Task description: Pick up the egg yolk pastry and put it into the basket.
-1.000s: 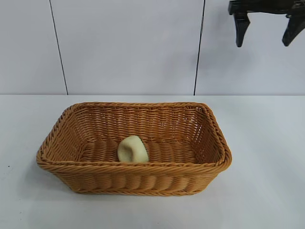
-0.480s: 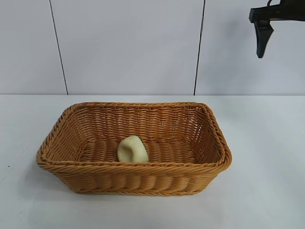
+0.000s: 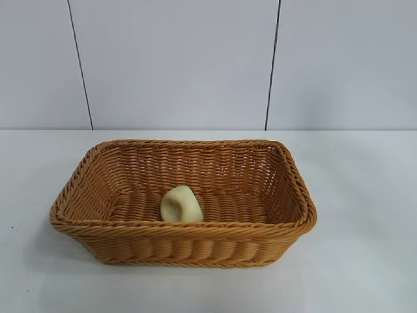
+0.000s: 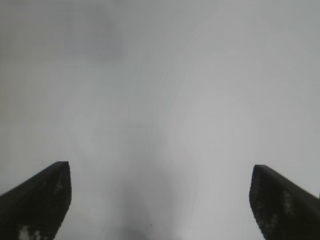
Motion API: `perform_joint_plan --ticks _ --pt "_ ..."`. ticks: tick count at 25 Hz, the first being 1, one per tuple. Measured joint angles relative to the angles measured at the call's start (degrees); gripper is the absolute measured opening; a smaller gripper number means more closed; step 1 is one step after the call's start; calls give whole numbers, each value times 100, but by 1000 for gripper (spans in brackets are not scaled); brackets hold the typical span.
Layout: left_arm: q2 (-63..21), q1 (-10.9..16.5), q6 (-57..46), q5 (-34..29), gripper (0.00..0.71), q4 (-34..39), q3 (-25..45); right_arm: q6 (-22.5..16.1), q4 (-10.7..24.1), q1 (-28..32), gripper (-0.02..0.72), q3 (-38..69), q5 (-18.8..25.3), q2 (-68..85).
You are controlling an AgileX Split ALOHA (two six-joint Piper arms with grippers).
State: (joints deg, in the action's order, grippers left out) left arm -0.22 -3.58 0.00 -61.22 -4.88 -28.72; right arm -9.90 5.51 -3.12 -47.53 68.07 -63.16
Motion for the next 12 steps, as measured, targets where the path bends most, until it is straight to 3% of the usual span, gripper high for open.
perform_joint_plan --ticks 6,12 --pt "0 0 0 0 647 0 0 55 -126 0 694 1260 -586 1647" --pt "0 0 0 0 647 0 0 500 -196 0 694 1851 -874 3282"
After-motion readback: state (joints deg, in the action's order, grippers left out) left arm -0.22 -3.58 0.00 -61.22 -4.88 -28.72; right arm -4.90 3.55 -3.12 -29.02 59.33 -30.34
